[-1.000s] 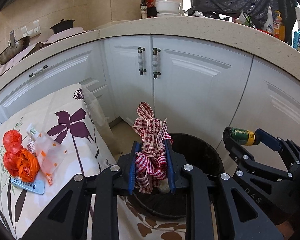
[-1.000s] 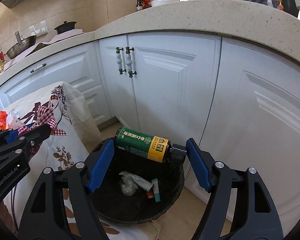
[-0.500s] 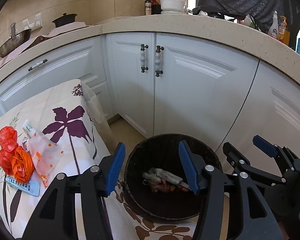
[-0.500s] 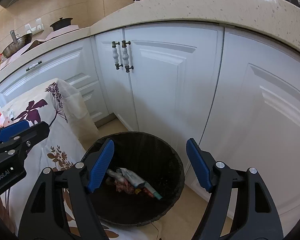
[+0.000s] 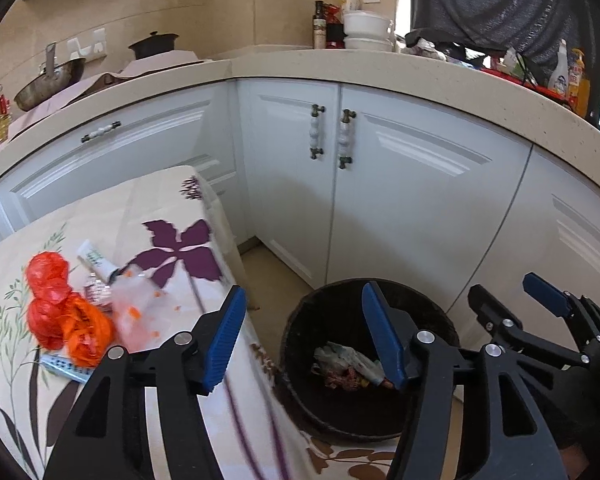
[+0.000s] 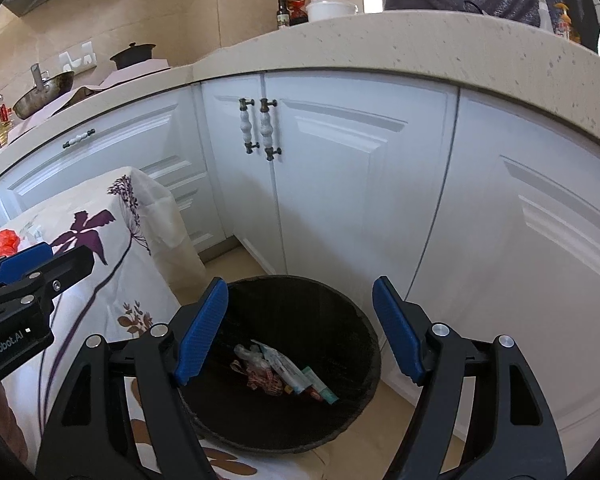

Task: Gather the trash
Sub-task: 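Move both open tools from the bin back over the table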

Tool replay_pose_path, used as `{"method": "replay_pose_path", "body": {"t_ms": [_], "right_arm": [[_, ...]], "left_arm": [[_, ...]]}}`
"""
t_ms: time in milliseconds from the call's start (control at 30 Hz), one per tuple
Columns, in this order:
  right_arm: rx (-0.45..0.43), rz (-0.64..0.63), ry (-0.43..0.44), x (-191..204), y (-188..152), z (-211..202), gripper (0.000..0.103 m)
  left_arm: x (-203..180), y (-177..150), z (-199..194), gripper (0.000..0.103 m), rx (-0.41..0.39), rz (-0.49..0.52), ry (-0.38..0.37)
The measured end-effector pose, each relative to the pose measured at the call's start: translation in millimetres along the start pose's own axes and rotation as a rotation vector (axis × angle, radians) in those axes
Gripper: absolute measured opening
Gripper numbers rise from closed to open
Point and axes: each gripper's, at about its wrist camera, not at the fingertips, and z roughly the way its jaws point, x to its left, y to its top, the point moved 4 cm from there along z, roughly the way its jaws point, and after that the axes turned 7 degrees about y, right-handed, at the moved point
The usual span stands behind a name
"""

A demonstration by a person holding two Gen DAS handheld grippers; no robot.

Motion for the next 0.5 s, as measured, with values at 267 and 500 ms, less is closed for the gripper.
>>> {"method": "replay_pose_path", "body": {"t_ms": [267,500], "right_arm": [[-0.007,-0.034,0.041,33.1,6.2,-3.3,0.073],[-0.008,-0.076,0.094,70.4,10.2,-3.6,0.073]], "left_arm": [[45.2,-3.9,-7.6,0.06,0.0,-0.046,0.064],[92.9,-11.8,-18.6,0.06,0.002,-0.09,0.136]]}}
